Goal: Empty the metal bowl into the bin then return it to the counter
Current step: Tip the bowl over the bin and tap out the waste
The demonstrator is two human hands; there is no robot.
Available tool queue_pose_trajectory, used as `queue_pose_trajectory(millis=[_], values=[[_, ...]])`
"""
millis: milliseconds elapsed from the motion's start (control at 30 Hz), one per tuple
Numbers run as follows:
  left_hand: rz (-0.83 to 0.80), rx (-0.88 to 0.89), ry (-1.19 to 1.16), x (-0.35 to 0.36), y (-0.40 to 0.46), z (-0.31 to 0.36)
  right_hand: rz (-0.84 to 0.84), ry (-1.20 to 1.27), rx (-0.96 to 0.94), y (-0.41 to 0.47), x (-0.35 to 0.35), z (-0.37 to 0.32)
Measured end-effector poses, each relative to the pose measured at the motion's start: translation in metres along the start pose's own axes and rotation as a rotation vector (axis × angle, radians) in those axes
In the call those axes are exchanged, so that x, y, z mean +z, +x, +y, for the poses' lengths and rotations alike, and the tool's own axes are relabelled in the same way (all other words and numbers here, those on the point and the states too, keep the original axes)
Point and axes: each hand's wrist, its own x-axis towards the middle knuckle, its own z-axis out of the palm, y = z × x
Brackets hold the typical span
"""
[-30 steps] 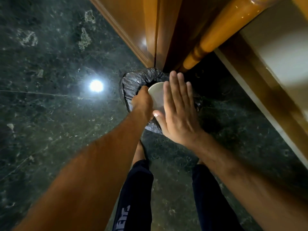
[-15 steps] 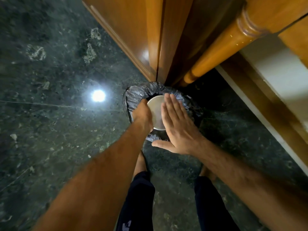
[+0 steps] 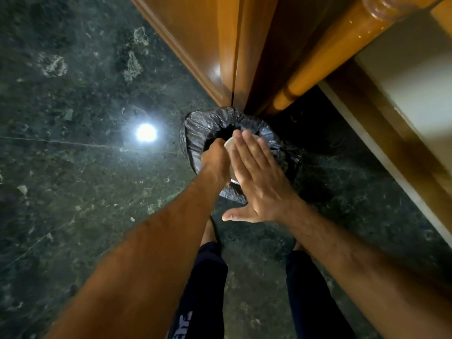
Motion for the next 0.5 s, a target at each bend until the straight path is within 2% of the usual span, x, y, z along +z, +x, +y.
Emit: queue_pose_trajectory(millis=[100,200,267,300,333,433,500], values=[[-0.004,0.019,0.038,0.002,0.002,-0.002,-0.108,-0.046,0.056,0.004,0.003,-0.004],[-0.030,0.036,0.080,0.003,0.002,-0.002,-0.035,-0.022,0.112,0.010,0.003,0.005],[0.018,0.031,0.121,0.001,0.003,-0.003,-0.039,0.020,0.162,0.010,0.001,0.013],[0.031,0.010,0.119,0.000,0.002,-0.002,0.012,0.038,0.182,0.007,0.003,0.018],[0.050,-0.002,0.095,0.000,0.001,0.000,0.058,0.041,0.186,0.004,0.005,0.022],[0.062,-0.017,0.029,0.002,0.001,0.001,-0.010,0.027,0.145,-0.012,0.008,0.019],[0.080,-0.011,0.020,0.007,0.000,0.005,0.036,-0.014,0.111,-0.021,0.017,0.013]])
